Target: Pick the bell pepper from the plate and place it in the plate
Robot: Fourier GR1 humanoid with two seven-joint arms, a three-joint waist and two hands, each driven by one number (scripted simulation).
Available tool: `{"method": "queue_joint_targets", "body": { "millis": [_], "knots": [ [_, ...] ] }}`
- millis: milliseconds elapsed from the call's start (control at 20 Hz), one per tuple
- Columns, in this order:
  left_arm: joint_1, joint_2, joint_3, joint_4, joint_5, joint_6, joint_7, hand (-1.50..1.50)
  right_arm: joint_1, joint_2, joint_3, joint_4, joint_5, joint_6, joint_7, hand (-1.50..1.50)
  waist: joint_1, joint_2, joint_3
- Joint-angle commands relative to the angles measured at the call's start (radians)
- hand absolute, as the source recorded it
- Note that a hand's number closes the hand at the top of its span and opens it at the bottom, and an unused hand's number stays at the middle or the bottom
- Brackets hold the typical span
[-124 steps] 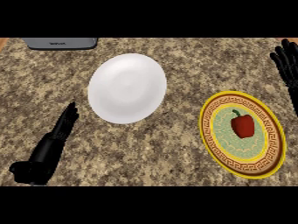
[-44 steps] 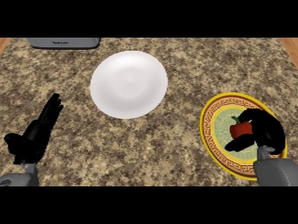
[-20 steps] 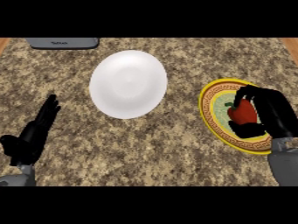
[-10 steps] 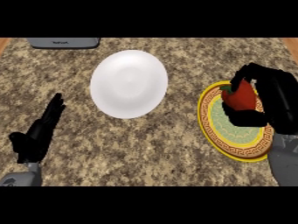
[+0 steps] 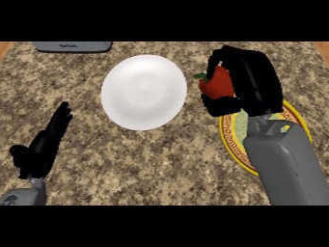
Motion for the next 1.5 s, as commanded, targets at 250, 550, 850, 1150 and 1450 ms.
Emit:
{"method": "queue_joint_targets", "body": {
  "millis": [250, 550, 850, 1150, 1450],
  "knots": [
    [-0.047, -0.01, -0.008, 0.048, -0.025, 0.0, 0.006, 0.0, -0.289, 0.086, 0.058, 0.472, -0.089, -0.201, 0.006, 1.5, 0.021, 0.007, 0.0],
    [-0.037, 0.028, 0.031, 0.047, 0.013, -0.056, -0.019, 0.0, -0.375, 0.087, 0.243, 0.709, -0.217, -0.416, 0.037, 1.5, 0.033, 0.009, 0.0],
    [-0.05, -0.033, -0.029, 0.011, -0.032, -0.011, 0.009, 0.0, -0.435, 0.087, 0.271, 0.813, -0.423, -0.613, 0.064, 1.5, 0.063, 0.015, 0.0],
    [-0.031, -0.023, -0.024, -0.01, -0.022, -0.03, 0.023, 0.0, -0.53, 0.088, 0.32, 1.012, -0.557, -0.692, 0.063, -1.5, 0.068, 0.015, 0.0],
    [-0.069, -0.011, 0.004, 0.041, -0.013, -0.037, 0.003, 0.0, -0.488, 0.088, 0.258, 0.997, -0.722, -0.794, -0.059, -1.5, 0.058, 0.017, 0.001]
  ]
}}
